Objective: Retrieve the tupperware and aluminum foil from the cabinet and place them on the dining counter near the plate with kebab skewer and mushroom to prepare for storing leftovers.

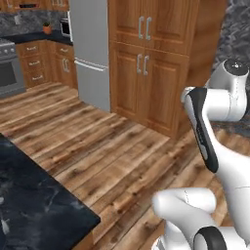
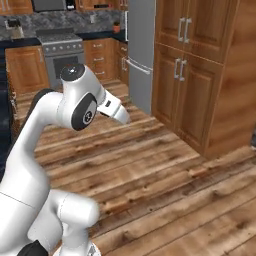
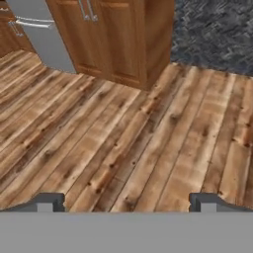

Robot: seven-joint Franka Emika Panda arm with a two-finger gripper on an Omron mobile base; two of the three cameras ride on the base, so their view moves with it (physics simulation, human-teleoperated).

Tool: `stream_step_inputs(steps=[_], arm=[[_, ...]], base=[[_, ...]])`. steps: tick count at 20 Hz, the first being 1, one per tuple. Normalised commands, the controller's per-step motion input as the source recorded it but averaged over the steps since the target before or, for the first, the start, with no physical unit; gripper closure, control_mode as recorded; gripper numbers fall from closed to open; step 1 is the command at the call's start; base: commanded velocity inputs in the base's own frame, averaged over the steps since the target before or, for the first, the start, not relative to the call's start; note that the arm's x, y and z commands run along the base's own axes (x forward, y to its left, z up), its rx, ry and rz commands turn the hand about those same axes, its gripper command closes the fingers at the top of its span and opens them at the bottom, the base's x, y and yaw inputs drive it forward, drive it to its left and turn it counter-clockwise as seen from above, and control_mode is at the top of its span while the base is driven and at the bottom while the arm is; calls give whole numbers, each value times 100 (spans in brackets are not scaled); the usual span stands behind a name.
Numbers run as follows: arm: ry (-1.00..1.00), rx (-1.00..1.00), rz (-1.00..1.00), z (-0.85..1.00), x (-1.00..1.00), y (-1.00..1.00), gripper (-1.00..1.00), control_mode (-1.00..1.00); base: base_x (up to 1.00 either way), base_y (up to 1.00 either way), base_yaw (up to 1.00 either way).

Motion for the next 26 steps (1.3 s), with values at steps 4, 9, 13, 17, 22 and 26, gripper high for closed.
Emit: stream_step_inputs(steps=[4, 9, 13, 17, 22, 26], arm=[[0, 0, 0, 0, 0, 0, -100, 100], [0, 0, 0, 0, 0, 0, -100, 100], [0, 0, 0, 0, 0, 0, -100, 100], [0, 0, 0, 0, 0, 0, -100, 100], [0, 0, 0, 0, 0, 0, -100, 100], [0, 0, 0, 0, 0, 0, -100, 100]], base=[[100, -42, 61], [100, -37, 59], [100, -40, 49], [100, -51, 32], [100, -56, 15], [100, -67, 8]])
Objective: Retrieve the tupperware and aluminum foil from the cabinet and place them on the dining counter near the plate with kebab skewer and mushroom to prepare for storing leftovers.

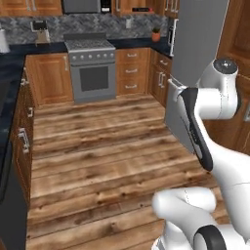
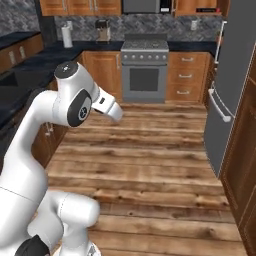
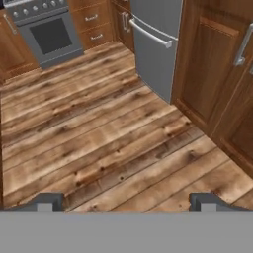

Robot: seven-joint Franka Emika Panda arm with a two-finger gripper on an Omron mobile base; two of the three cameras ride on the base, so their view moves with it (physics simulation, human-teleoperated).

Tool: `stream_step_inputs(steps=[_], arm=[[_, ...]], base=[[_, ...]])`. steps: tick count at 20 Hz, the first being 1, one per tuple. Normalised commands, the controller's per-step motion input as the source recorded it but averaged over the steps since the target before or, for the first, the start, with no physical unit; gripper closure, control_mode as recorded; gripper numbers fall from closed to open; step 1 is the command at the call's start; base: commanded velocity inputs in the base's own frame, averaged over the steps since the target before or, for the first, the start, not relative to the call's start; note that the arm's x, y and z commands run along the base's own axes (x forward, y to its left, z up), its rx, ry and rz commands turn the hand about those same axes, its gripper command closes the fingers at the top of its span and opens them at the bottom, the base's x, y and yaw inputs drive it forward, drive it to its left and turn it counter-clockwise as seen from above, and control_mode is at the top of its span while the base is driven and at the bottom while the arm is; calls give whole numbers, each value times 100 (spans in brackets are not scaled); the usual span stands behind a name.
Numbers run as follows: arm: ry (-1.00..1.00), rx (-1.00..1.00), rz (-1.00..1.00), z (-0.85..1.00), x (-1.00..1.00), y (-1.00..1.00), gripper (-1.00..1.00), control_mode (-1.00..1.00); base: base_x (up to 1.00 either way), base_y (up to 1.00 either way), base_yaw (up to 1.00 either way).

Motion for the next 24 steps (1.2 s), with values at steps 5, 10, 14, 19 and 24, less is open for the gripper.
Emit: stream_step_inputs(steps=[5, 10, 14, 19, 24], arm=[[0, 0, 0, 0, 0, 0, -100, 100], [0, 0, 0, 0, 0, 0, -100, 100], [0, 0, 0, 0, 0, 0, -100, 100], [0, 0, 0, 0, 0, 0, -100, 100], [0, 0, 0, 0, 0, 0, -100, 100]], base=[[100, -63, 9], [100, -47, 8], [100, -26, 4], [100, -30, 2], [100, -29, 0]])
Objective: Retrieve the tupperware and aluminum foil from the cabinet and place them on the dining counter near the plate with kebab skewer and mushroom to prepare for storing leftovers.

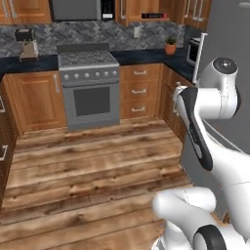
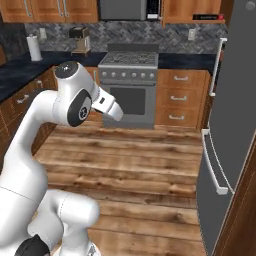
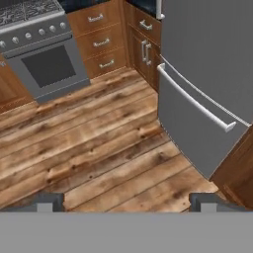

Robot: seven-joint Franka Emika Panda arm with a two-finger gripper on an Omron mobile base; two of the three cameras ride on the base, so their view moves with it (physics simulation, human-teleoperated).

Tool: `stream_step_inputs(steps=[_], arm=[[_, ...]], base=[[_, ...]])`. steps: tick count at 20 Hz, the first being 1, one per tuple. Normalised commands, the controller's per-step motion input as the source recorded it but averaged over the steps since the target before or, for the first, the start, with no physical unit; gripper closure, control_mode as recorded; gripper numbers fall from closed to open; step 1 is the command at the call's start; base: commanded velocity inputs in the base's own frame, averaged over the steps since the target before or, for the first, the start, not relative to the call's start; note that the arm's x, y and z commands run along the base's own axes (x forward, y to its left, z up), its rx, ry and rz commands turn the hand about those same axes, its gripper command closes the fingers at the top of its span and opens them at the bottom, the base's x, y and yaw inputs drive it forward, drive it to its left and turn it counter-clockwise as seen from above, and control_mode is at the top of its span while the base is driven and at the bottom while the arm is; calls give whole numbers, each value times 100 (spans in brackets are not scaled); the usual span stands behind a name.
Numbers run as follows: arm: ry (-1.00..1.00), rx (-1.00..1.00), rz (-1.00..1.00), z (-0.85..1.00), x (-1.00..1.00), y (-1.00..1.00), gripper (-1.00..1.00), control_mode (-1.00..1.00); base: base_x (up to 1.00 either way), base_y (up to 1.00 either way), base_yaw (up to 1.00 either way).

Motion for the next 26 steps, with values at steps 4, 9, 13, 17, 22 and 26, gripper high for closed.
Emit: stream_step_inputs(steps=[4, 9, 13, 17, 22, 26], arm=[[0, 0, 0, 0, 0, 0, -100, 100], [0, 0, 0, 0, 0, 0, -100, 100], [0, 0, 0, 0, 0, 0, -100, 100], [0, 0, 0, 0, 0, 0, -100, 100], [0, 0, 0, 0, 0, 0, -100, 100], [0, 0, 0, 0, 0, 0, -100, 100]], base=[[100, -36, 0], [100, -35, 0], [100, -38, 0], [100, -37, 0], [100, -35, 0], [100, -34, 0]])
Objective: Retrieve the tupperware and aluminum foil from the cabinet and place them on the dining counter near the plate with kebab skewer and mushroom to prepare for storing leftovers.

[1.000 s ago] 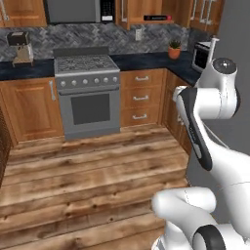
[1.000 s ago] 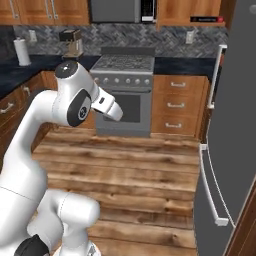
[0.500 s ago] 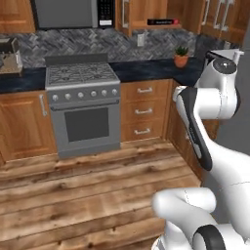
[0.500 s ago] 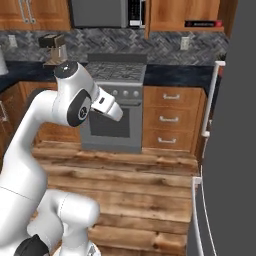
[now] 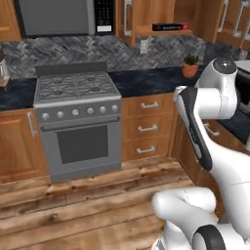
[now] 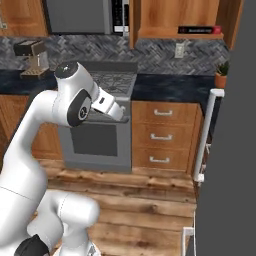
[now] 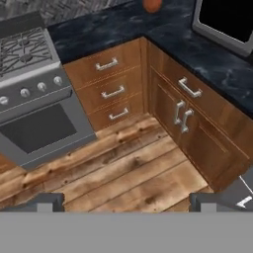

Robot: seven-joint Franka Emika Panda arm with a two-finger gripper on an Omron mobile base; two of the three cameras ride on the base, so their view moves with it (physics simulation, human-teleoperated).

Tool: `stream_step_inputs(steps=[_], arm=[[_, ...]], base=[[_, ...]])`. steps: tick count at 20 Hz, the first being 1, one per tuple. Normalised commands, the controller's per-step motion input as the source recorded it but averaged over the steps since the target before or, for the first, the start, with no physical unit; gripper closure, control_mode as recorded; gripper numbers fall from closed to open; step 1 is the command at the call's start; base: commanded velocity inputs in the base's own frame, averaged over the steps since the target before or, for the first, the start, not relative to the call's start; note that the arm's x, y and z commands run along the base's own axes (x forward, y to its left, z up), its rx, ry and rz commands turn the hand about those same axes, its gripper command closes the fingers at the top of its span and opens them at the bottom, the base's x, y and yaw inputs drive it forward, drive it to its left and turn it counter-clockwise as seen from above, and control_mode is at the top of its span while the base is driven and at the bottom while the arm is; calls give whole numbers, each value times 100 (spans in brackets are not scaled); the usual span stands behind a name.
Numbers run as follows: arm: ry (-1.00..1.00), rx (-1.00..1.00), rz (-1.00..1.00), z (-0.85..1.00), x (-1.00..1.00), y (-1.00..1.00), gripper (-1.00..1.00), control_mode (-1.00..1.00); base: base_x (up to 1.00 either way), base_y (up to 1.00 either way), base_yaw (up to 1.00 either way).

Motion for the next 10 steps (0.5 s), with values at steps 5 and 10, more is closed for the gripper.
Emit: stream_step_inputs(steps=[5, 10], arm=[[0, 0, 0, 0, 0, 0, -100, 100], [0, 0, 0, 0, 0, 0, -100, 100]], base=[[100, -34, 0], [100, -38, 0]])
